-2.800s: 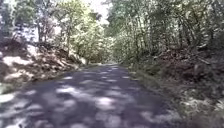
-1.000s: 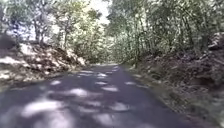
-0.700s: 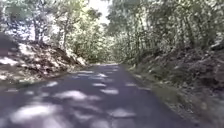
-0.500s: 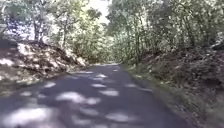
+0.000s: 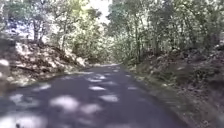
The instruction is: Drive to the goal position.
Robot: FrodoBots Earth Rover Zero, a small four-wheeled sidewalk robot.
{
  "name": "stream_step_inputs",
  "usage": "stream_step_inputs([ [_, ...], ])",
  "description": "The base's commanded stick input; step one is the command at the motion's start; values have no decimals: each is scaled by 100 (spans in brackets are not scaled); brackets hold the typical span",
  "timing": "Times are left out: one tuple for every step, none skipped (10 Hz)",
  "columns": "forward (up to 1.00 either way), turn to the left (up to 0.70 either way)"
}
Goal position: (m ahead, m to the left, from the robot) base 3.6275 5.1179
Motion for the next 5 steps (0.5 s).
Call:
stream_step_inputs([
  [45,0],
  [45,0],
  [45,0],
  [45,0],
  [45,0],
])
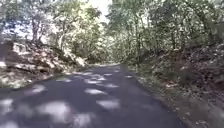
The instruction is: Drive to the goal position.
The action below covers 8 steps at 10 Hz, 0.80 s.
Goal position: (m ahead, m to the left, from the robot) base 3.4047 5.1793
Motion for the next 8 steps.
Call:
stream_step_inputs([
  [45,0],
  [45,0],
  [45,0],
  [45,0],
  [45,0],
  [45,0],
  [45,0],
  [45,0],
])
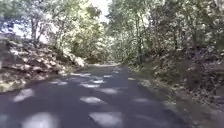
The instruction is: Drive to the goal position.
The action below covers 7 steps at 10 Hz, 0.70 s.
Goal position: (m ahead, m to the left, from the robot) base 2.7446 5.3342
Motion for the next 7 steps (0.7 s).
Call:
stream_step_inputs([
  [45,0],
  [45,0],
  [45,0],
  [45,0],
  [45,0],
  [45,0],
  [45,0],
])
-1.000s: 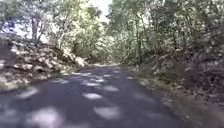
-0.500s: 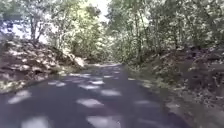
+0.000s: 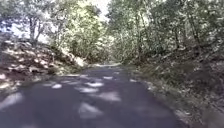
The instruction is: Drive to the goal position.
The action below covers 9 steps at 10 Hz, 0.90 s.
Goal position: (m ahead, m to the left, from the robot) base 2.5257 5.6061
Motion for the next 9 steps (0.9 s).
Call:
stream_step_inputs([
  [45,0],
  [45,0],
  [45,0],
  [45,0],
  [45,0],
  [45,0],
  [45,0],
  [45,0],
  [45,0],
])
